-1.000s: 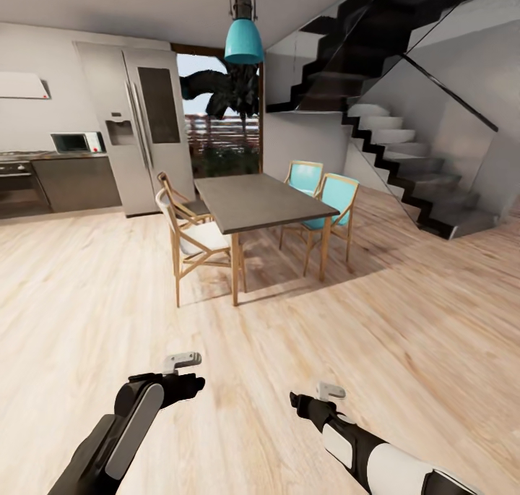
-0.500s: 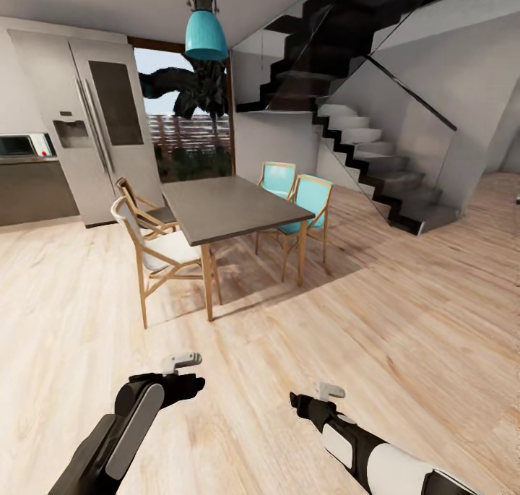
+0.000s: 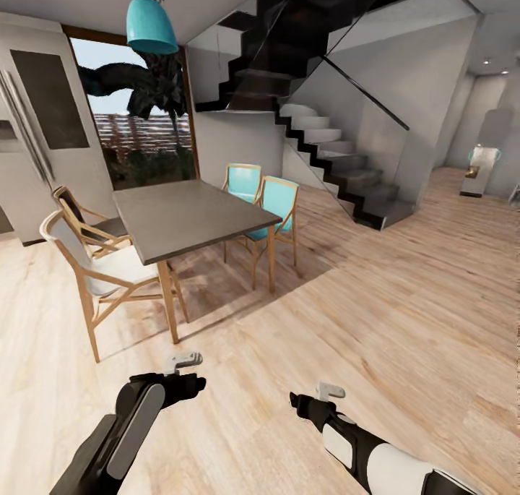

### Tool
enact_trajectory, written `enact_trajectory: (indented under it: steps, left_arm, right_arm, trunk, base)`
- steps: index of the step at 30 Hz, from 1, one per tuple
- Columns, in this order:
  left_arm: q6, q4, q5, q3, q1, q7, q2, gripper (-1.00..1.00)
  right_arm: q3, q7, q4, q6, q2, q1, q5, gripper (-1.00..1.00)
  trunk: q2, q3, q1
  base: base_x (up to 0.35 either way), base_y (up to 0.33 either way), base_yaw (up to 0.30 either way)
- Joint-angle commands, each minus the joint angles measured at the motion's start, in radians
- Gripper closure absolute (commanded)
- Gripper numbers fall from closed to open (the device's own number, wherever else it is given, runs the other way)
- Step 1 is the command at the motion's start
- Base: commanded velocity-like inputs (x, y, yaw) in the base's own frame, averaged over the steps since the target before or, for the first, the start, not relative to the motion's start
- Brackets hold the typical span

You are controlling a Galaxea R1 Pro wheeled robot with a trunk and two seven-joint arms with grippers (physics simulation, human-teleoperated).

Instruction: Place each of the two pumpkins and all three candles from the living room inside a cabinet in the living room (use any cabinet), then make sure every cabinet is closed, and position the cauldron so it is next to a table in the living room.

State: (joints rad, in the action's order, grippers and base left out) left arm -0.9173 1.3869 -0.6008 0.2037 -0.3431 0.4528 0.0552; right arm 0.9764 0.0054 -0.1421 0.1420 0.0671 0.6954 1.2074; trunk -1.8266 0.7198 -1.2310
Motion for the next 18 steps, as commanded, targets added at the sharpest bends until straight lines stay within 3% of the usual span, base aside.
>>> enact_trajectory:
  steps: [1, 18]
  left_arm:
    - [-0.002, 0.001, -0.010, 0.002, -0.001, 0.010, 0.000, -1.00]
    - [-0.002, 0.001, -0.008, 0.007, -0.001, 0.010, -0.005, -1.00]
  right_arm:
    - [0.008, 0.000, 0.001, 0.004, 0.000, 0.001, 0.011, -1.00]
    - [0.008, 0.001, 0.001, 0.004, 0.000, 0.001, 0.011, -1.00]
  trunk:
    - [0.000, 0.001, 0.000]
    - [0.000, 0.001, 0.000]
  base:
    - [0.321, 0.000, -0.290]
    - [0.321, 0.000, -0.290]
